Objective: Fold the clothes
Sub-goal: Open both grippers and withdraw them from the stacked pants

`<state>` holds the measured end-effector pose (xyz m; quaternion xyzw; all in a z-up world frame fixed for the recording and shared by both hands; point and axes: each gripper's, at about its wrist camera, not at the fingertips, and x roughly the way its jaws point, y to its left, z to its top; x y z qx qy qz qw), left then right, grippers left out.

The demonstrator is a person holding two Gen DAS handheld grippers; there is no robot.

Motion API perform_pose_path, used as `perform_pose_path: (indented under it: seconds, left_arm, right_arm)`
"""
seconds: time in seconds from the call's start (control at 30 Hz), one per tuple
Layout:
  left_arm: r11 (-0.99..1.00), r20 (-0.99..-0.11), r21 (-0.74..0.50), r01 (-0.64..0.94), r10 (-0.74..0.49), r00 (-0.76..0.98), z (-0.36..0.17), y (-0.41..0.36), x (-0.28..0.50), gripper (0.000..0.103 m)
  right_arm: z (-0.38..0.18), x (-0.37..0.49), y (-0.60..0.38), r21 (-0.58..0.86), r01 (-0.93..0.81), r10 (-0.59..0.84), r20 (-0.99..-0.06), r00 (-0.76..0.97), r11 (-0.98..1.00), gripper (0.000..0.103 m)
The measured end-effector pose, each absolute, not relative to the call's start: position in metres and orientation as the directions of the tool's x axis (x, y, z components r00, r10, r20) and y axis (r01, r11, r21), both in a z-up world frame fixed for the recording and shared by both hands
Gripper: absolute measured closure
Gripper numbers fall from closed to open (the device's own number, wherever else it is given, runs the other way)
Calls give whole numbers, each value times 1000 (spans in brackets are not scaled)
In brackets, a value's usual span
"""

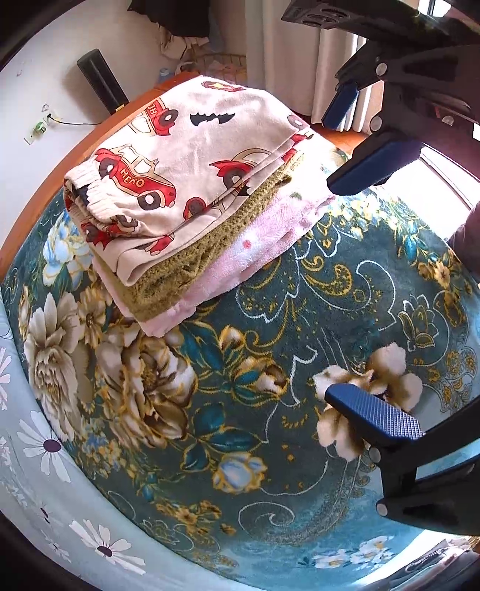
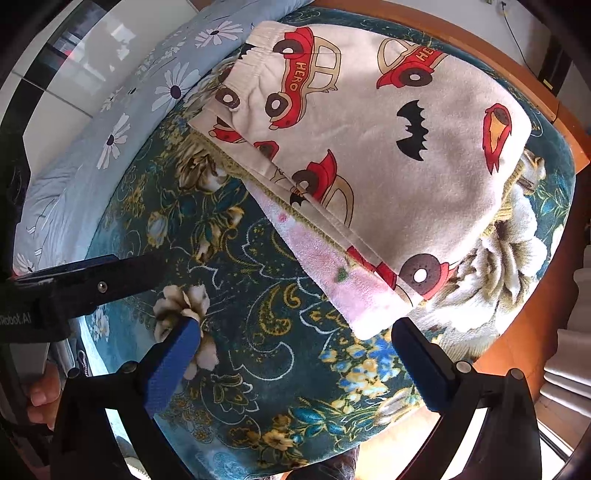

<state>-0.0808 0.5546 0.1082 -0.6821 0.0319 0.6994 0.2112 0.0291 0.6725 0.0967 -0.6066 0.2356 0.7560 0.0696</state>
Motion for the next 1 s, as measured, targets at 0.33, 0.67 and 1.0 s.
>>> perform_pose_path:
  seconds: [0.33,0.67,1.0]
  left_arm:
    - [-904,-969,-173,-390,228,-99,117,556,-69,0]
    - [-891,-956,-90,-445,203,-212,116,567,-58,0]
    - [-900,-964,-88,-428,185,-190,107,578,-59,0]
  right_arm:
    - [96,35,672,243,-420,-151,-959,-240,-874,0]
    - [91,34,677,225,-417,-145,-966,-217,-880,0]
    - [87,34,687,227,-417,-154,-967,-202,-880,0]
